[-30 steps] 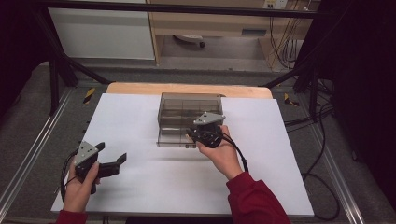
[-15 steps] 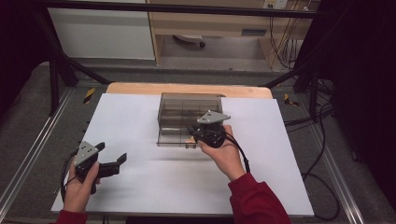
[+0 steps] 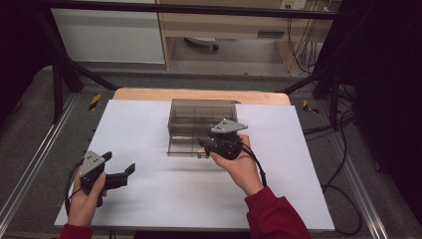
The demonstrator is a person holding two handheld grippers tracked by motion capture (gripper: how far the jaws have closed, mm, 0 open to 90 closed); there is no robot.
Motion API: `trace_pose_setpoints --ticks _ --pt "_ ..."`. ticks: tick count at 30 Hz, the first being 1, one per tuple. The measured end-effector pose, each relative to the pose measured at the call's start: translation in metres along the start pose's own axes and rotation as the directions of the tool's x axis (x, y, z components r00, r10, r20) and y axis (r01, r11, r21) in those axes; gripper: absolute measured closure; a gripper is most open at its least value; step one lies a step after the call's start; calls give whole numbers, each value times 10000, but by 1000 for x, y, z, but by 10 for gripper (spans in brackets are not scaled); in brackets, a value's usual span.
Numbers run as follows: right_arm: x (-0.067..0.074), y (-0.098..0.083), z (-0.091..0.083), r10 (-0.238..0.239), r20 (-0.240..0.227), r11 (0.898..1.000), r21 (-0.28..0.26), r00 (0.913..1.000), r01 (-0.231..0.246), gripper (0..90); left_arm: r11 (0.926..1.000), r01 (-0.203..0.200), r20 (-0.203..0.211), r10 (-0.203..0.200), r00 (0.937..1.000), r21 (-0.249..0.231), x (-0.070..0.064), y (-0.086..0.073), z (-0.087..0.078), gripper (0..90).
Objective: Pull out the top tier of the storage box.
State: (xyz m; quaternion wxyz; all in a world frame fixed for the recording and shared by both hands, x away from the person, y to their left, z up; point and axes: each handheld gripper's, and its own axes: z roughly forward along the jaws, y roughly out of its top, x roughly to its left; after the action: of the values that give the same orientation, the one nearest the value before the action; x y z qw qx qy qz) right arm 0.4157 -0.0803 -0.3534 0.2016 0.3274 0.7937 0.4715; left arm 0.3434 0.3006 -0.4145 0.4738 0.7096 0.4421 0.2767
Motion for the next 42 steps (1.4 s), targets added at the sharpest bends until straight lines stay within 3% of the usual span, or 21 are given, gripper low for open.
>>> trace_pose_setpoints --ticks 10,16,22,25,32,42 --pt "6 -4 -24 142 584 9979 -640 9982 -105 190 9999 -93 -80 92 9999 -70 -2 1 -1 47" --pt "13 -2 -35 31 684 9939 -1102 9977 44 90 10000 -58 -123 57 9999 -33 -2 0 0 48" --pt "15 -1 -42 -36 1030 9902 -1388 9947 179 46 10000 -17 -77 16 10000 -45 -1 0 0 48" --pt "15 0 -46 221 1145 9865 -1640 9932 -31 46 10000 -40 -67 40 10000 -57 -1 0 0 48" --pt "14 1 -56 196 1058 9819 -1892 9942 8 34 10000 -13 -62 13 10000 -91 -1 1 -1 48" --pt "14 -2 -60 185 940 9850 -1724 9954 -20 57 10000 -26 -58 25 10000 -92 0 1 -1 48"
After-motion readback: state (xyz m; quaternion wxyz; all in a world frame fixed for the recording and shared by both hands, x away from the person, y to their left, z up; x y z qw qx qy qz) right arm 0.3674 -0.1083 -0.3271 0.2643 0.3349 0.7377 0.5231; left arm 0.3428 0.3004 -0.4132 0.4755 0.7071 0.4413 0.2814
